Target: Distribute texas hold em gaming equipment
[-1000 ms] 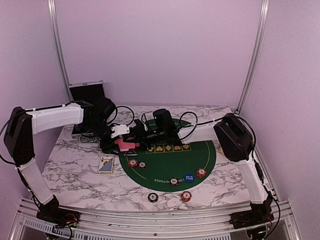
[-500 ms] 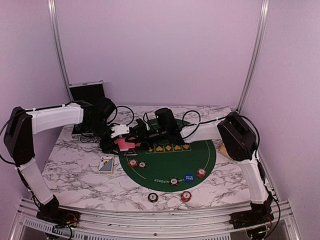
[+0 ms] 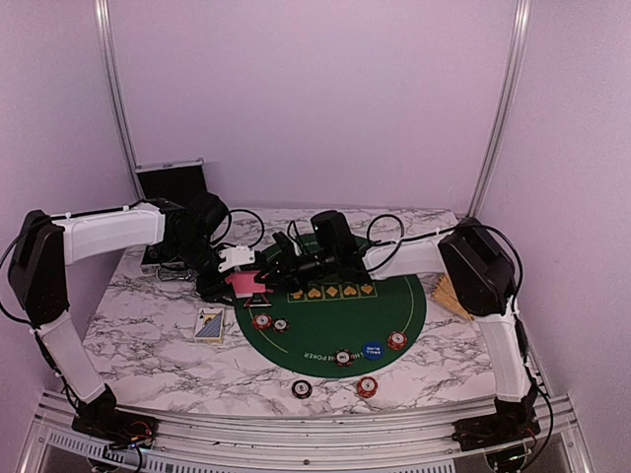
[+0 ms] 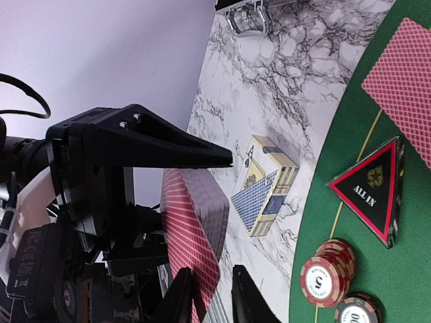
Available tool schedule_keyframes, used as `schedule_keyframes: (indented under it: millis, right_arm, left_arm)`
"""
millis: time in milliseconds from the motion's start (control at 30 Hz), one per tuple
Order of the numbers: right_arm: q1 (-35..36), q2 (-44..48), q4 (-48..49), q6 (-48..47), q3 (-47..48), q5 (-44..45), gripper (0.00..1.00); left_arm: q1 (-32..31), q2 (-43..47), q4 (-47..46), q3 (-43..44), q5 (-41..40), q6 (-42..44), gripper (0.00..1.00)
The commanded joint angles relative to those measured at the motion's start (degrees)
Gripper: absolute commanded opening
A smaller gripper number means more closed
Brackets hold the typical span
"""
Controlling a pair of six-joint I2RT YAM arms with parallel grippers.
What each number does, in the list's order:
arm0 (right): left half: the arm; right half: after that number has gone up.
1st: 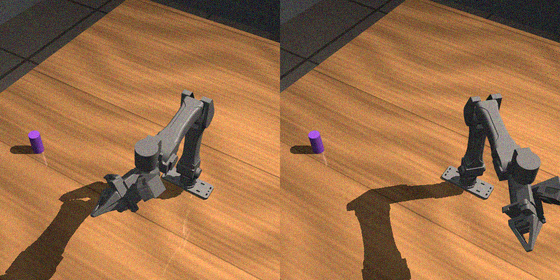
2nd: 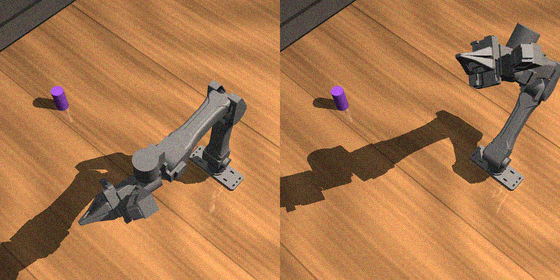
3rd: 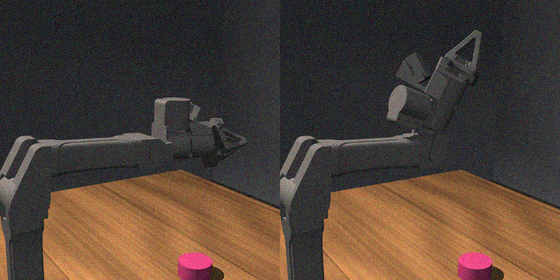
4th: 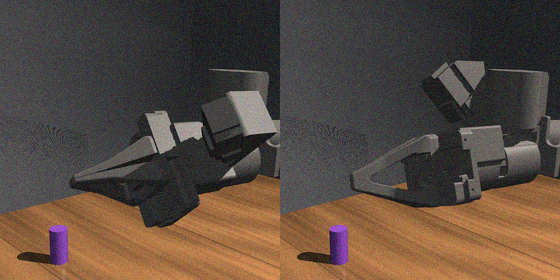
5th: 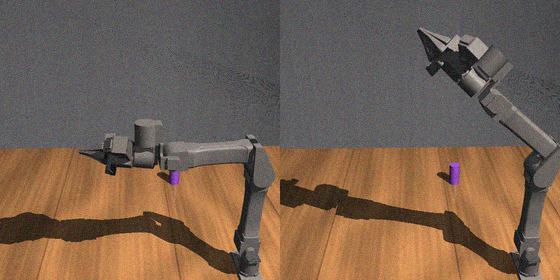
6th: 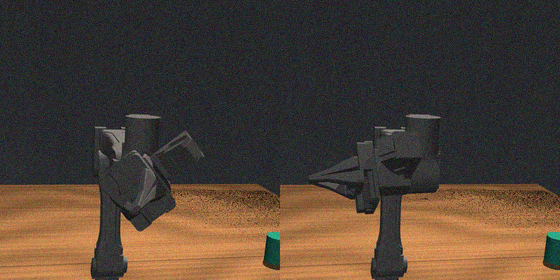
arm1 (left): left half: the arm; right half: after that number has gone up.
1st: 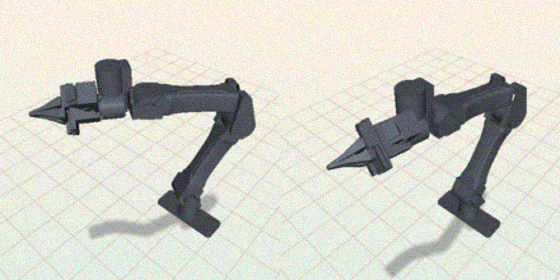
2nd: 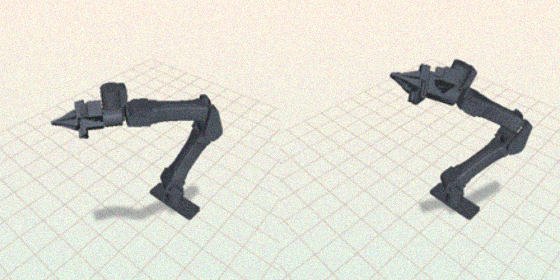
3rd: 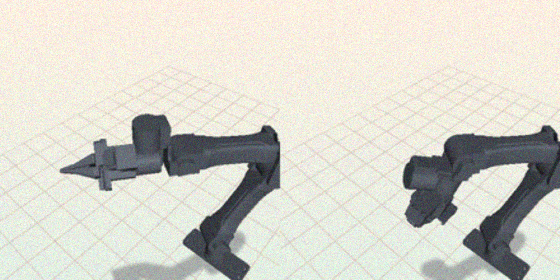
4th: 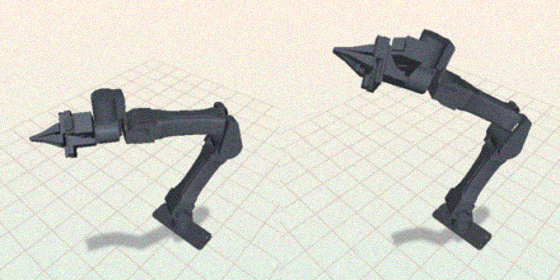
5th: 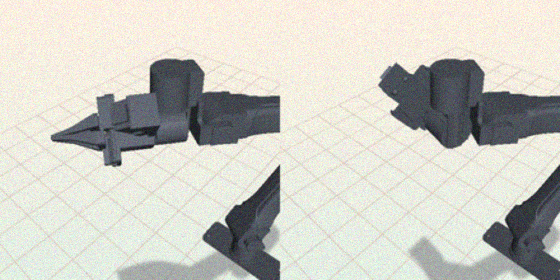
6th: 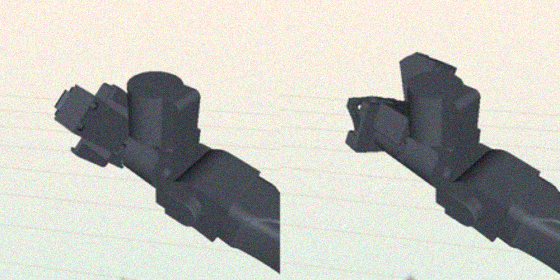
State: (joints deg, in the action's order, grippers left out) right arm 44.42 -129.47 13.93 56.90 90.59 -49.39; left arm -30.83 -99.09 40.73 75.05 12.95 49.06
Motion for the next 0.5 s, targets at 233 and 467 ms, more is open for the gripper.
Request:
schedule_keyframes:
  millis: [233,467]
  right_arm:
    - [-1.12,3.50,0.17,-0.19,-1.40,0.25,0.04]
    - [-1.21,3.27,3.12,1.93,-2.42,-0.61,0.00]
  left_arm:
    - [0.68,-0.71,0.14,1.48,0.10,0.07,0.00]
    - [0.77,-0.89,0.09,1.47,0.13,0.07,0.00]
